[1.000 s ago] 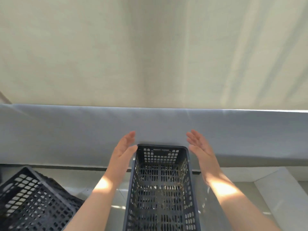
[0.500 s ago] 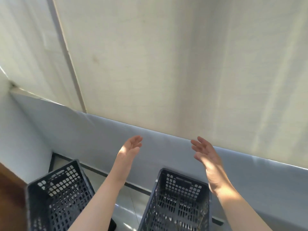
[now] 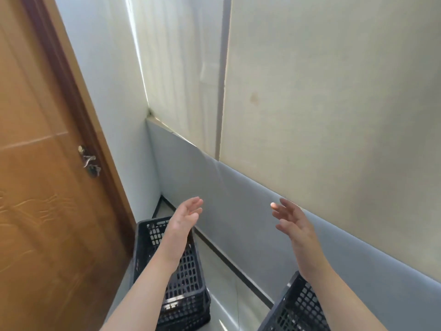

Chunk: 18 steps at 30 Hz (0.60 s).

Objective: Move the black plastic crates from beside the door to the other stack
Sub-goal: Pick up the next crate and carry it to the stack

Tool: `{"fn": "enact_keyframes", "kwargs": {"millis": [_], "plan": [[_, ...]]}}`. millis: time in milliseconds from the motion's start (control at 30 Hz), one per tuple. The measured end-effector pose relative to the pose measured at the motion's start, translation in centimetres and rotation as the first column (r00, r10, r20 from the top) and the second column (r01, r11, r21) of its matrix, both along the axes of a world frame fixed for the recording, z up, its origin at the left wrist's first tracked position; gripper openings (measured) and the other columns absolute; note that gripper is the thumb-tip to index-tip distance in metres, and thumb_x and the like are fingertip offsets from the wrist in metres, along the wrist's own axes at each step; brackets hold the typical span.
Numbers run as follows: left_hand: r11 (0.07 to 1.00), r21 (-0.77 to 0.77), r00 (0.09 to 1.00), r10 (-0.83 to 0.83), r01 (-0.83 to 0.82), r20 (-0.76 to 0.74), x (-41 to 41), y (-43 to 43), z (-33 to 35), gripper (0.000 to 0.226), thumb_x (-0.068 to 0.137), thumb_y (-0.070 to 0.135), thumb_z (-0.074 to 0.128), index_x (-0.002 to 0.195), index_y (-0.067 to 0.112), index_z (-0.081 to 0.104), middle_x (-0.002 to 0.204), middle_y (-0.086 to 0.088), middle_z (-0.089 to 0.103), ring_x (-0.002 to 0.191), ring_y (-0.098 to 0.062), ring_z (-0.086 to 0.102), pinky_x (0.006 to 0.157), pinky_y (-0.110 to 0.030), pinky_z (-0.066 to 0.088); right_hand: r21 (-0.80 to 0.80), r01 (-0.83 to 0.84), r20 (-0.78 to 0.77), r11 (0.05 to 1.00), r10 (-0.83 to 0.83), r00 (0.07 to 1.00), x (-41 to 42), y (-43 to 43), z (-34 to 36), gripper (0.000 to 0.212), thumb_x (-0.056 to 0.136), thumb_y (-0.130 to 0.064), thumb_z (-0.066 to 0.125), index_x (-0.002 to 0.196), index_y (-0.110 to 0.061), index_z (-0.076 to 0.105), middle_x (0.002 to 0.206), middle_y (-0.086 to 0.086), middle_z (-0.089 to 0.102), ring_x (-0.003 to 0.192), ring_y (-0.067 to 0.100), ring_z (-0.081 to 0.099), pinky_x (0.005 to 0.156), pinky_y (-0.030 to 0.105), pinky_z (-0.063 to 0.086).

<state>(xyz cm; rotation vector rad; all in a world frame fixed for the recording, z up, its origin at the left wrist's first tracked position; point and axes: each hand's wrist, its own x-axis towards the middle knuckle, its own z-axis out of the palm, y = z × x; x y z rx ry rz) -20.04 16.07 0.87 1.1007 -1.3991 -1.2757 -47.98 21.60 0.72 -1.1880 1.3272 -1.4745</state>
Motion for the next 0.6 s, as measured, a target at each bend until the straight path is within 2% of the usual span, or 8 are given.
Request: {"fn": "enact_keyframes", "kwargs": {"millis": [133, 233, 333, 400, 600], "plan": [[0.995, -0.005, 0.994, 0.101, -0.100, 0.032, 7.4, -0.4, 0.1, 0.050, 0.092, 0.035, 0.045, 0.141, 0.032, 0.053, 0.142, 0.017, 0.059, 0.129, 0.002, 0.055, 0.116, -0.034, 0.037, -0.008, -0.113, -0.024, 0.994, 0.113, 0.993, 7.1, -3.4, 0.2, 0.057, 0.084, -0.021, 0.060, 0.141, -0.022, 0.058, 0.134, -0.002, 0.070, 0.123, 0.011, 0.065, 0.100, 0.029, 0.049], [0.985, -0.007, 0.985, 0.173, -0.172, 0.031, 13.2, -0.8, 0.0, 0.045, 0.096, 0.035, 0.045, 0.140, 0.034, 0.052, 0.142, 0.018, 0.059, 0.129, 0.005, 0.054, 0.115, -0.031, 0.037, -0.010, -0.182, -0.034, 0.983, 0.182, 0.983, 12.8, -5.5, 0.3, 0.057, 0.084, -0.022, 0.059, 0.141, -0.025, 0.058, 0.133, -0.006, 0.070, 0.123, 0.007, 0.065, 0.101, 0.030, 0.049], [0.971, -0.010, 0.970, 0.240, -0.240, 0.039, 18.7, -1.5, -0.3, 0.032, 0.106, 0.030, 0.044, 0.134, 0.044, 0.051, 0.136, 0.028, 0.059, 0.124, 0.011, 0.054, 0.111, -0.025, 0.037, -0.017, -0.232, -0.039, 0.973, 0.231, 0.972, 18.3, -7.3, 0.3, 0.057, 0.085, -0.021, 0.058, 0.141, -0.024, 0.058, 0.133, -0.007, 0.070, 0.122, 0.005, 0.065, 0.103, 0.030, 0.048], [0.959, -0.006, 0.959, 0.282, -0.282, 0.031, 22.2, -1.8, -0.4, 0.032, 0.104, 0.033, 0.045, 0.132, 0.047, 0.052, 0.132, 0.032, 0.061, 0.123, 0.012, 0.055, 0.107, -0.023, 0.038, -0.014, -0.267, -0.053, 0.964, 0.266, 0.963, 21.9, -8.5, 0.2, 0.057, 0.085, -0.021, 0.058, 0.142, -0.025, 0.058, 0.134, -0.007, 0.070, 0.124, 0.005, 0.064, 0.105, 0.030, 0.047], [0.941, 0.000, 0.940, 0.337, -0.338, 0.051, 28.9, -2.4, -1.1, 0.051, 0.092, 0.051, 0.044, 0.141, 0.040, 0.048, 0.143, 0.025, 0.054, 0.132, 0.001, 0.051, 0.113, -0.029, 0.034, -0.014, -0.308, -0.067, 0.951, 0.307, 0.949, 28.4, -11.0, -0.6, 0.058, 0.084, -0.022, 0.058, 0.142, -0.025, 0.058, 0.136, -0.007, 0.068, 0.127, 0.006, 0.061, 0.106, 0.030, 0.047]]}}
